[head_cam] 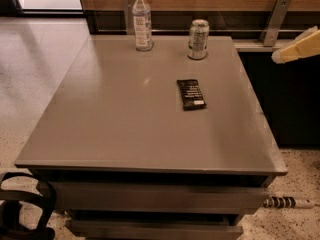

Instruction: Pick 7up can

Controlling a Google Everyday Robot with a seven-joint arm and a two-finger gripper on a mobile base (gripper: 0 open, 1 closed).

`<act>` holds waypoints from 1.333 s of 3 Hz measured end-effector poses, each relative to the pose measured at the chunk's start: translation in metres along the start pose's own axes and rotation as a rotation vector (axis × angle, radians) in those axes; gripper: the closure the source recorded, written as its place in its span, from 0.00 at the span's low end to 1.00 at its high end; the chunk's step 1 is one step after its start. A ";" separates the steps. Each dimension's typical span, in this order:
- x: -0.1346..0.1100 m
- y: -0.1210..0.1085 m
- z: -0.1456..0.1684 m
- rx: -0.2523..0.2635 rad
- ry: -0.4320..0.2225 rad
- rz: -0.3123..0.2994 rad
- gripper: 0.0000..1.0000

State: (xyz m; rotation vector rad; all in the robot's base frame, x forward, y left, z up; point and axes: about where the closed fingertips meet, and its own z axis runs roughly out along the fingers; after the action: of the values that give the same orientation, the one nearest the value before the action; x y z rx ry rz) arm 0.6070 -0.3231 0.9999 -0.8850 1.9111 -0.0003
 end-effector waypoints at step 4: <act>-0.052 -0.008 0.143 -0.126 -0.139 0.101 0.00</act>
Offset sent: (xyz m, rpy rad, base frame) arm 0.1080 0.0566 -0.0056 0.1799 -0.0166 0.1000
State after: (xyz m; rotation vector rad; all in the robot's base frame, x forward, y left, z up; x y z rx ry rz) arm 0.7357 -0.2478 0.9703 -0.8485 1.8382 0.2390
